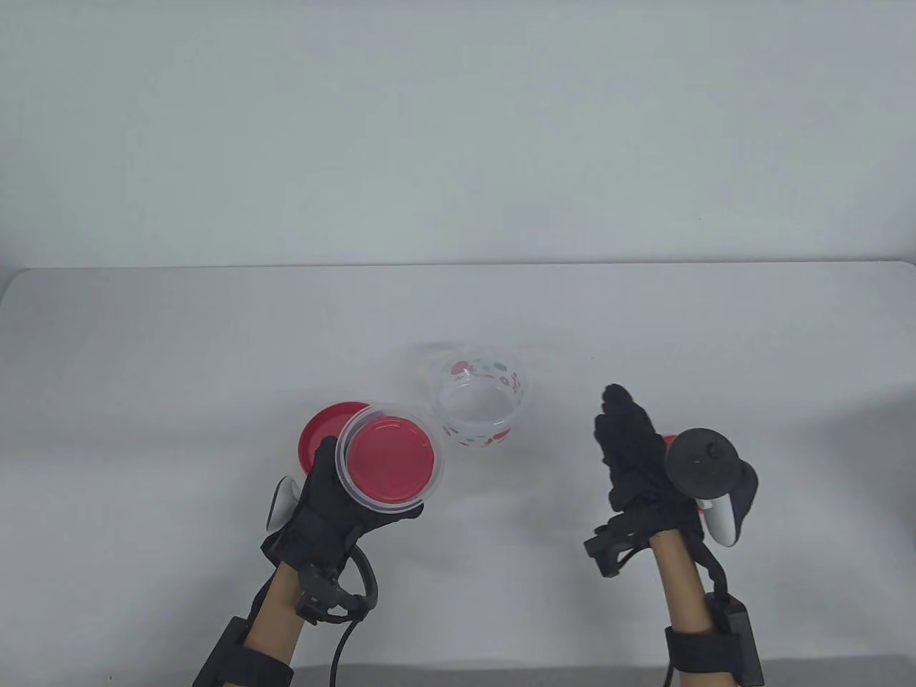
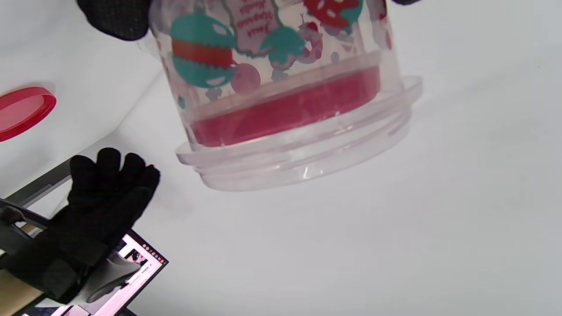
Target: Nest food storage containers
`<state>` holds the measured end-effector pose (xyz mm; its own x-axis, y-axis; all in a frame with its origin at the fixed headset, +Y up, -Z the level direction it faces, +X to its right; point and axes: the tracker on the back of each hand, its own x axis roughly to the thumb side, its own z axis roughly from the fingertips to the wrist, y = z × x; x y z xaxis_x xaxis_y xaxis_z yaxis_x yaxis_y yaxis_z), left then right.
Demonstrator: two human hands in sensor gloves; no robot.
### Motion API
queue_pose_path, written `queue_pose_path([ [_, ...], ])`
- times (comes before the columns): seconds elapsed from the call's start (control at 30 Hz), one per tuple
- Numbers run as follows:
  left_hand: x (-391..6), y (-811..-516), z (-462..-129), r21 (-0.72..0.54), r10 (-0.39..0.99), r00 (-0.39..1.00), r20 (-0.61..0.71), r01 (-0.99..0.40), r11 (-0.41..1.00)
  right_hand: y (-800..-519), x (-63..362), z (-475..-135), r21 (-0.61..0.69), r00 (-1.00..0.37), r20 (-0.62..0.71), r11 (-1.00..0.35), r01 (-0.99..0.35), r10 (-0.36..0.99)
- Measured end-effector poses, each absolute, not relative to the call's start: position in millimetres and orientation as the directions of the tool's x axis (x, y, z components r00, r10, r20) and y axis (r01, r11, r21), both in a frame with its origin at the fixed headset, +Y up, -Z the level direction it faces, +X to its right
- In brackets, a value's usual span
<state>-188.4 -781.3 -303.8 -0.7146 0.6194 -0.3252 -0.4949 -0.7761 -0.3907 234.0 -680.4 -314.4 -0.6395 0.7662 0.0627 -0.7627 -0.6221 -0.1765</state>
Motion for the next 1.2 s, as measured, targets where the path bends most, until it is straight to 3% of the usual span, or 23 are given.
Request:
queue_pose_path([
  [0.13, -187.9, -781.2, -303.7, -0.392, 0.614, -0.717, -0.329, -0.488, -0.780, -713.9, 282.6, -313.8, -0.308, -0.735, -0.109, -0.726, -0.616, 0.670],
  [0.33, -186.1, -782.6, -302.2, -0.384, 0.621, -0.707, -0.339, -0.498, -0.777, -744.4, 324.7, -312.0, -0.242, -0.833, -0.379, -0.912, -0.332, 0.403],
  [0.5, -185.3, -780.6, -301.3, -0.382, 0.618, -0.709, -0.341, -0.496, -0.780, -762.3, 334.0, -309.9, -0.118, -0.758, -0.546, -0.928, -0.354, 0.358],
  [0.83, -185.3, -780.7, -301.1, -0.380, 0.625, -0.703, -0.340, -0.506, -0.775, -778.3, 330.3, -316.3, 0.059, -0.754, -0.626, -0.952, -0.301, 0.199],
  [1.2, -185.3, -781.7, -301.0, -0.383, 0.633, -0.695, -0.341, -0.513, -0.769, -777.5, 327.0, -317.7, 0.080, -0.729, -0.671, -0.964, -0.253, 0.135],
])
